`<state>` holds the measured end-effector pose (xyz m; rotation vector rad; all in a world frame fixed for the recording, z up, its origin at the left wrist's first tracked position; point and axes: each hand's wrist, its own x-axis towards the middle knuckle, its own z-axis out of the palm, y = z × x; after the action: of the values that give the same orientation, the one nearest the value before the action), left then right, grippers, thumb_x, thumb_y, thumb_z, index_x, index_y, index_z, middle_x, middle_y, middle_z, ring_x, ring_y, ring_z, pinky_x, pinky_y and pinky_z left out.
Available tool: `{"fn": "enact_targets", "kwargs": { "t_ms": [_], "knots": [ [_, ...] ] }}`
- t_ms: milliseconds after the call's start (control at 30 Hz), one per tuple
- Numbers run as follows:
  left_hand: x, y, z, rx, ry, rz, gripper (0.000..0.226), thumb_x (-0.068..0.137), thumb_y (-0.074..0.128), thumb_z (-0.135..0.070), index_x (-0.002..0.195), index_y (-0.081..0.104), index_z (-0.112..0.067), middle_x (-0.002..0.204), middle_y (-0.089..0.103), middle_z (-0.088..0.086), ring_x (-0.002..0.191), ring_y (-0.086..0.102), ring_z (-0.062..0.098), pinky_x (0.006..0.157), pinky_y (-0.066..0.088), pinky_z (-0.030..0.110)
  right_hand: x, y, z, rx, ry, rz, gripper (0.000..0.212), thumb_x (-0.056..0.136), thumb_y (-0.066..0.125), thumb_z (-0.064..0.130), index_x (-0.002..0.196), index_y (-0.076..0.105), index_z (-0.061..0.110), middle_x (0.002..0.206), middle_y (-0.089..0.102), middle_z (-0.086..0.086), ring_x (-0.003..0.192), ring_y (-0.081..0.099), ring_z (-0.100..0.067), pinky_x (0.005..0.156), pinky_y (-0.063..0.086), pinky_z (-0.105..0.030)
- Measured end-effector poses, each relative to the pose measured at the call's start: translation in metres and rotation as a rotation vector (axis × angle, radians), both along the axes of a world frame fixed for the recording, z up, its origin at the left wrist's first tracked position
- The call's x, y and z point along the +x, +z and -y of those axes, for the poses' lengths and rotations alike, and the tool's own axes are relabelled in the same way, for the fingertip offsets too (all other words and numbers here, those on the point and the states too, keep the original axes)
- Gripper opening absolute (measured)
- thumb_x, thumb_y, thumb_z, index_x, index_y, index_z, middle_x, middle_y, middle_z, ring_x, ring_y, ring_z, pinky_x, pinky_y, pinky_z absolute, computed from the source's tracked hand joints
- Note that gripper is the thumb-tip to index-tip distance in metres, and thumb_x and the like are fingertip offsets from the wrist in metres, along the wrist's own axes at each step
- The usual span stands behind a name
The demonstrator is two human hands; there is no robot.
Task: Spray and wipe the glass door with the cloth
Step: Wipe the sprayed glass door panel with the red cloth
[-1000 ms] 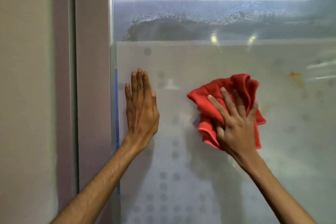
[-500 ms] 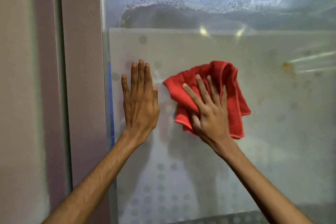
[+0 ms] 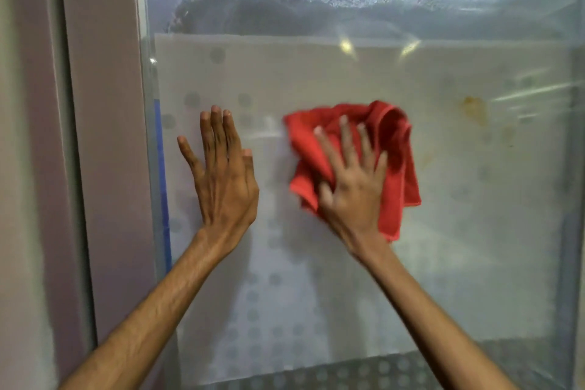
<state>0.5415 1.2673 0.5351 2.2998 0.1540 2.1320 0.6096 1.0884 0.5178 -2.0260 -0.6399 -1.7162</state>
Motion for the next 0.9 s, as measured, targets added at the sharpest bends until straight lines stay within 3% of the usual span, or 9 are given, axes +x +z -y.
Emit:
{"fn": "enact_targets", "kwargs": {
  "t_ms": [67, 167, 333, 467, 533, 633, 767, 833, 900],
  "knots": [
    [0.001, -0.001, 0.002, -0.007, 0.002, 0.01, 0.059, 0.104, 0.033, -0.016, 0.155, 0.009, 0.0, 0.164, 0.008, 0.016, 0.152, 0.003, 0.03, 0.118, -0.005, 0.061, -0.004, -0.058, 0.004, -0.112, 0.005, 0.047, 0.077, 0.076, 0.051, 0.043, 0.151, 0.039, 0.038, 0.163, 0.026, -0.001, 0.142, 0.035, -0.029, 0.108, 0.029, -0.053],
    [0.003, -0.006, 0.006, -0.014, -0.005, 0.0, 0.057, 0.104, 0.029, -0.017, 0.155, 0.01, 0.0, 0.164, 0.008, 0.015, 0.153, 0.002, 0.028, 0.119, -0.005, 0.061, 0.004, -0.105, 0.04, -0.193, -0.015, 0.052, 0.076, 0.075, 0.052, 0.042, 0.15, 0.036, 0.043, 0.163, 0.024, 0.003, 0.132, 0.043, -0.023, 0.086, 0.032, -0.042],
    [0.019, -0.026, 0.047, 0.09, -0.025, -0.074, 0.058, 0.103, 0.025, -0.022, 0.155, 0.012, -0.001, 0.164, 0.008, 0.013, 0.153, 0.001, 0.023, 0.119, -0.012, 0.054, 0.041, -0.007, 0.094, 0.102, -0.035, 0.026, 0.069, 0.083, 0.056, 0.038, 0.149, 0.039, 0.041, 0.161, 0.033, -0.002, 0.148, 0.029, -0.026, 0.113, 0.023, -0.048],
    [0.041, -0.019, 0.09, 0.084, -0.014, -0.043, 0.058, 0.102, 0.027, -0.021, 0.154, 0.014, 0.0, 0.163, 0.008, 0.011, 0.152, 0.005, 0.024, 0.121, -0.011, 0.049, 0.037, 0.037, 0.08, 0.12, 0.027, 0.016, 0.073, 0.077, 0.048, 0.037, 0.15, 0.042, 0.035, 0.163, 0.03, -0.006, 0.151, 0.024, -0.026, 0.115, 0.022, -0.051],
    [0.048, -0.014, 0.099, 0.088, 0.004, -0.022, 0.058, 0.101, 0.03, -0.019, 0.153, 0.016, 0.002, 0.162, 0.012, 0.014, 0.152, 0.007, 0.025, 0.122, -0.008, 0.047, 0.038, 0.01, 0.08, 0.001, 0.073, 0.059, 0.066, 0.085, 0.047, 0.041, 0.15, 0.042, 0.032, 0.163, 0.029, -0.005, 0.152, 0.022, -0.025, 0.116, 0.021, -0.048],
    [0.05, -0.014, 0.098, 0.109, 0.017, -0.018, 0.058, 0.1, 0.033, -0.016, 0.153, 0.018, 0.003, 0.162, 0.016, 0.017, 0.152, 0.008, 0.027, 0.123, -0.004, 0.045, 0.052, -0.036, 0.112, -0.083, 0.038, 0.126, 0.057, 0.101, 0.03, 0.056, 0.148, 0.046, 0.03, 0.16, 0.034, -0.006, 0.15, 0.028, -0.026, 0.118, 0.026, -0.051],
    [0.05, -0.014, 0.1, 0.101, 0.029, -0.029, 0.06, 0.101, 0.031, -0.019, 0.154, 0.013, 0.001, 0.164, 0.008, 0.014, 0.153, 0.003, 0.026, 0.123, -0.008, 0.043, 0.083, 0.018, 0.169, 0.168, -0.109, 0.078, 0.057, 0.097, 0.042, 0.049, 0.151, 0.042, 0.031, 0.161, 0.033, -0.007, 0.15, 0.027, -0.03, 0.12, 0.016, -0.057],
    [0.052, -0.012, 0.108, 0.093, 0.021, -0.028, 0.059, 0.101, 0.028, -0.02, 0.155, 0.012, 0.001, 0.164, 0.007, 0.014, 0.153, 0.0, 0.024, 0.124, -0.008, 0.041, 0.084, 0.068, 0.175, 0.29, -0.066, 0.013, 0.06, 0.095, 0.04, 0.046, 0.153, 0.037, 0.031, 0.163, 0.029, -0.008, 0.151, 0.024, -0.03, 0.12, 0.015, -0.059],
    [0.056, -0.009, 0.117, 0.092, -0.001, -0.023, 0.059, 0.101, 0.027, -0.021, 0.155, 0.012, 0.0, 0.164, 0.008, 0.014, 0.153, 0.0, 0.023, 0.124, -0.008, 0.039, 0.081, 0.096, 0.162, 0.27, -0.007, 0.01, 0.064, 0.091, 0.041, 0.041, 0.154, 0.033, 0.034, 0.165, 0.024, -0.007, 0.152, 0.019, -0.029, 0.12, 0.015, -0.059]
  ]
}}
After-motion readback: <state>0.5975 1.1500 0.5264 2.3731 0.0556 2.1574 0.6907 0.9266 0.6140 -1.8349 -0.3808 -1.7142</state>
